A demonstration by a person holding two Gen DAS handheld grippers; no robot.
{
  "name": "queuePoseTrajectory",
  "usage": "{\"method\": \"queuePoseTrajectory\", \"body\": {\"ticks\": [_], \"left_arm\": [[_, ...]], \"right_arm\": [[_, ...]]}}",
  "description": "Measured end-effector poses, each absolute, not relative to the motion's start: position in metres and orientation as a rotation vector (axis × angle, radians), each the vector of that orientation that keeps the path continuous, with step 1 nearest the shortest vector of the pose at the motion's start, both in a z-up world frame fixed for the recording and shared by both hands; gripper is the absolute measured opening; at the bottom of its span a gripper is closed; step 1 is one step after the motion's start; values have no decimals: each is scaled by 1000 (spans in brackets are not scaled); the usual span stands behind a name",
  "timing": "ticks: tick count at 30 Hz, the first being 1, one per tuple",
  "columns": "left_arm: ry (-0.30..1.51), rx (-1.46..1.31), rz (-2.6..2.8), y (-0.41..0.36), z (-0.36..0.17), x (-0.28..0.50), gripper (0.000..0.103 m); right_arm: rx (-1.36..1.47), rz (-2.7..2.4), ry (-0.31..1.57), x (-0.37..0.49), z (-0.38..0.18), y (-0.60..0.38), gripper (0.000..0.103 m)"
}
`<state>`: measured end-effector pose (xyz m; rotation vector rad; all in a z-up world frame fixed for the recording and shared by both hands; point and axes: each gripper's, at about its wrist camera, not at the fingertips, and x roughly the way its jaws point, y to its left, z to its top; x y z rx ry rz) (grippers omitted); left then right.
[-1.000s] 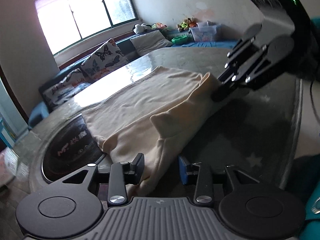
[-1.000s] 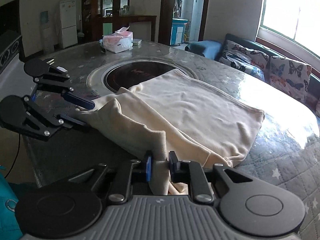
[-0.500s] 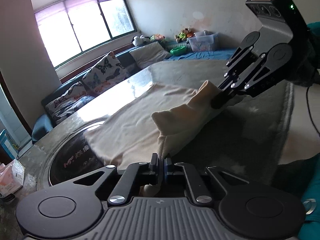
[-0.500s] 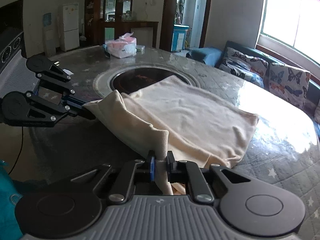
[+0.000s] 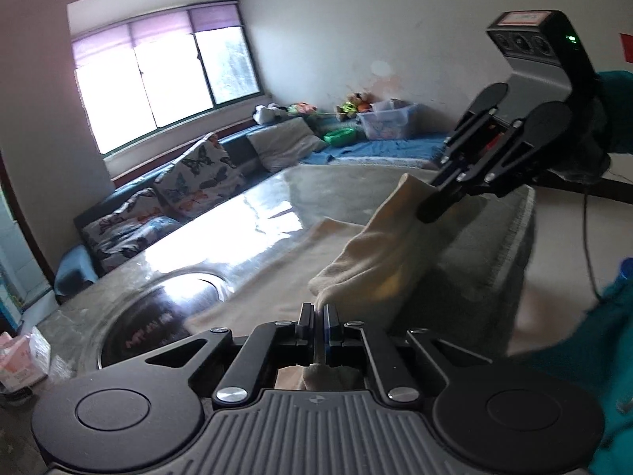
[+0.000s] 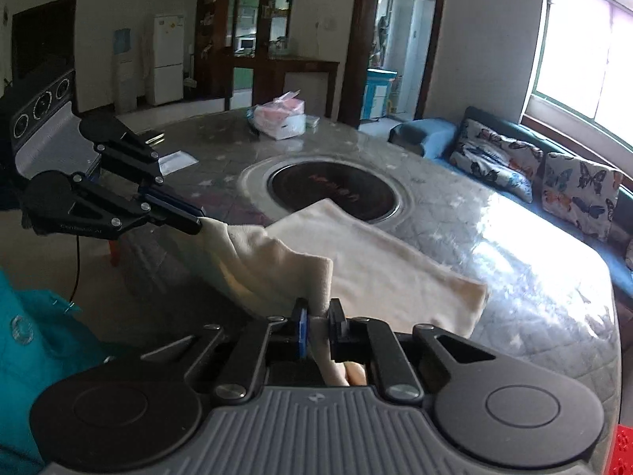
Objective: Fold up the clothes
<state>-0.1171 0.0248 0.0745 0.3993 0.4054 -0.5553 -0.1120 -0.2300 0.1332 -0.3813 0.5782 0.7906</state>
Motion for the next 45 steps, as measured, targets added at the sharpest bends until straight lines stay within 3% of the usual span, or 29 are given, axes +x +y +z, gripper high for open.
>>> {"method": "queuePoseTrajectory", "body": {"ticks": [12, 27, 31, 38, 43, 45], "left_arm": [[447, 370, -375, 24, 74, 5, 5], [651, 407, -161, -3, 0, 96, 6], [656, 358, -149, 6, 4, 96, 9], [605, 282, -221, -2, 30, 78, 9], [611, 277, -296, -23, 31, 77, 16], [621, 277, -303, -27, 27, 80, 19]], "right_arm": [[-386, 754, 575, 4, 143, -203, 9], [-259, 559, 717, 105, 53, -187, 12], [-211, 516, 689, 103, 55, -202, 25], [-150, 493, 618, 68, 71, -232, 79], [-99, 496, 626, 57, 69, -243, 103], [-71, 504, 637, 58, 68, -246, 103]]}}
